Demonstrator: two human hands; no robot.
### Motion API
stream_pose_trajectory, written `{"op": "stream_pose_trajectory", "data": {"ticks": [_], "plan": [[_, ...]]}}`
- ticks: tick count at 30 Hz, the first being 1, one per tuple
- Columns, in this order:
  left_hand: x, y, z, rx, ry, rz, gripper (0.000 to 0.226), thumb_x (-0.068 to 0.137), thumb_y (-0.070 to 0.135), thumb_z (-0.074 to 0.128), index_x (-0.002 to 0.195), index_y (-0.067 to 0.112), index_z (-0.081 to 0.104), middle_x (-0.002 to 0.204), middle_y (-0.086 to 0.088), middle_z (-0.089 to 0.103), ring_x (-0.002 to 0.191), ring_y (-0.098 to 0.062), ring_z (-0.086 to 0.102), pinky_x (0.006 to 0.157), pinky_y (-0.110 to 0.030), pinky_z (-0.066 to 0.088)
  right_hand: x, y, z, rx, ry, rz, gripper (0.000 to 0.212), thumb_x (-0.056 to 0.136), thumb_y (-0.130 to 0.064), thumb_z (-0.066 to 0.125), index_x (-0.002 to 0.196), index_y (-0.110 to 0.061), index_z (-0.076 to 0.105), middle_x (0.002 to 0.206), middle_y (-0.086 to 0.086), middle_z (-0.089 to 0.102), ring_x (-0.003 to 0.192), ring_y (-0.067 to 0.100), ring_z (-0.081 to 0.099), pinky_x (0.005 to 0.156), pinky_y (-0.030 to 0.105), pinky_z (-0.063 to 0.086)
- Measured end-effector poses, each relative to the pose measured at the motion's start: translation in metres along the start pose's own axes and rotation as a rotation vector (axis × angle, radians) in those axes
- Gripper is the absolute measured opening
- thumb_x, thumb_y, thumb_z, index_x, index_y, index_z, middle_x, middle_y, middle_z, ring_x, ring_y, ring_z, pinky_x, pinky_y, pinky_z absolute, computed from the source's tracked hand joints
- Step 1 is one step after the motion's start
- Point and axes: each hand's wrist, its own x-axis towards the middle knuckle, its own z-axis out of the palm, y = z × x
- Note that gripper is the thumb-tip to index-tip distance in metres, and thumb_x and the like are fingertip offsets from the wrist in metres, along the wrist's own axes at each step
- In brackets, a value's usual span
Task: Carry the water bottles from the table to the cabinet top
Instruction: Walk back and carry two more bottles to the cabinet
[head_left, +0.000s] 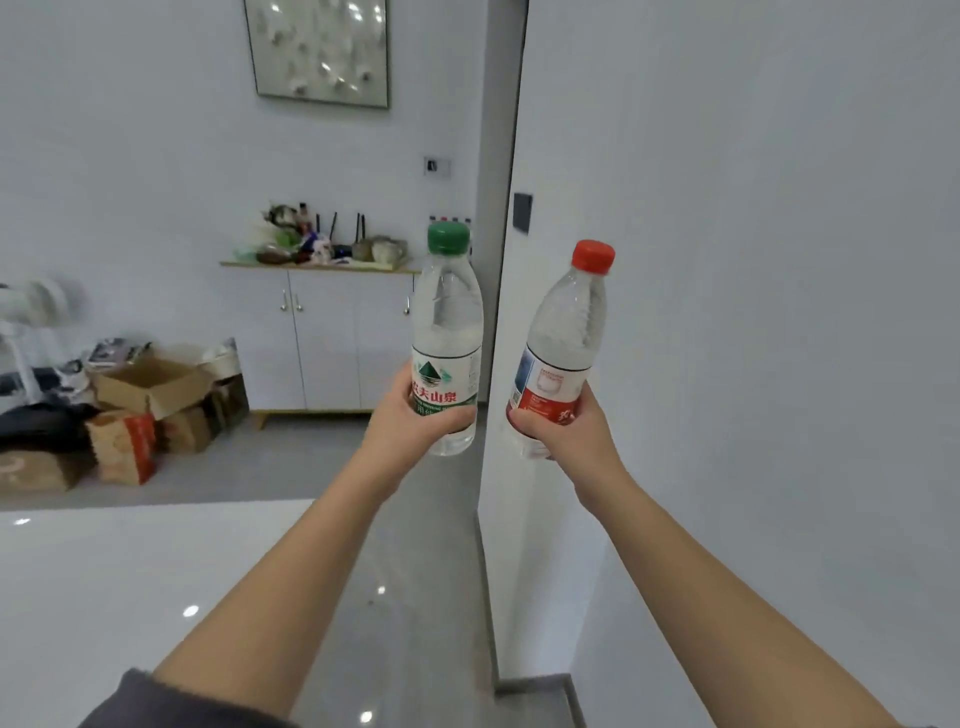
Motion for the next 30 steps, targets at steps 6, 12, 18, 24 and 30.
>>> {"op": "stream_pose_trajectory", "data": {"ticks": [6, 12, 18, 24, 30], "plan": [[0.036, 0.074, -0.018, -0.043, 0.055, 0.101, 0.043, 0.073, 0.004, 0.079, 0.097, 0.031, 0.058, 0.098, 0.008, 0.070, 0.090, -0.011, 0.066, 0.074, -0.029, 0.053, 0.033, -0.074, 0.013, -0.019, -0.020, -0.117, 0.055, 0.074, -0.014, 0.082, 0.119, -0.028, 0.054, 0.104, -0.011, 0.068, 0.091, 0.007, 0.066, 0.079, 0.032, 0.057], [0.042, 0.105, -0.037, -0.095, 0.090, 0.092, 0.046, 0.074, 0.006, 0.079, 0.105, 0.030, 0.056, 0.101, 0.005, 0.067, 0.095, -0.017, 0.063, 0.076, -0.038, 0.052, 0.044, -0.109, 0.024, 0.015, -0.020, -0.135, 0.055, 0.075, -0.015, 0.082, 0.119, -0.028, 0.052, 0.107, -0.008, 0.066, 0.093, 0.010, 0.065, 0.068, 0.030, 0.056], [0.047, 0.106, -0.053, -0.089, 0.122, 0.088, 0.049, 0.073, 0.005, 0.079, 0.108, 0.030, 0.056, 0.108, 0.002, 0.067, 0.104, -0.023, 0.062, 0.083, -0.043, 0.052, 0.052, -0.115, 0.034, 0.020, -0.013, -0.124, 0.052, 0.076, -0.016, 0.081, 0.118, -0.028, 0.053, 0.107, -0.006, 0.066, 0.094, 0.015, 0.066, 0.064, 0.030, 0.054], [0.061, 0.100, -0.065, -0.079, 0.107, 0.079, 0.049, 0.074, 0.006, 0.079, 0.111, 0.028, 0.057, 0.107, 0.002, 0.068, 0.102, -0.021, 0.063, 0.083, -0.042, 0.052, 0.063, -0.110, 0.044, 0.008, -0.035, -0.124, 0.051, 0.076, -0.017, 0.081, 0.118, -0.028, 0.054, 0.106, -0.007, 0.067, 0.093, 0.010, 0.065, 0.065, 0.026, 0.053], [0.085, 0.090, -0.073, -0.078, 0.105, 0.082, 0.043, 0.075, 0.007, 0.078, 0.106, 0.029, 0.058, 0.103, 0.005, 0.068, 0.098, -0.017, 0.063, 0.084, -0.042, 0.052, 0.083, -0.098, 0.053, 0.028, -0.040, -0.107, 0.049, 0.078, -0.015, 0.080, 0.119, -0.027, 0.056, 0.107, -0.006, 0.068, 0.093, 0.007, 0.065, 0.067, 0.023, 0.051]]}}
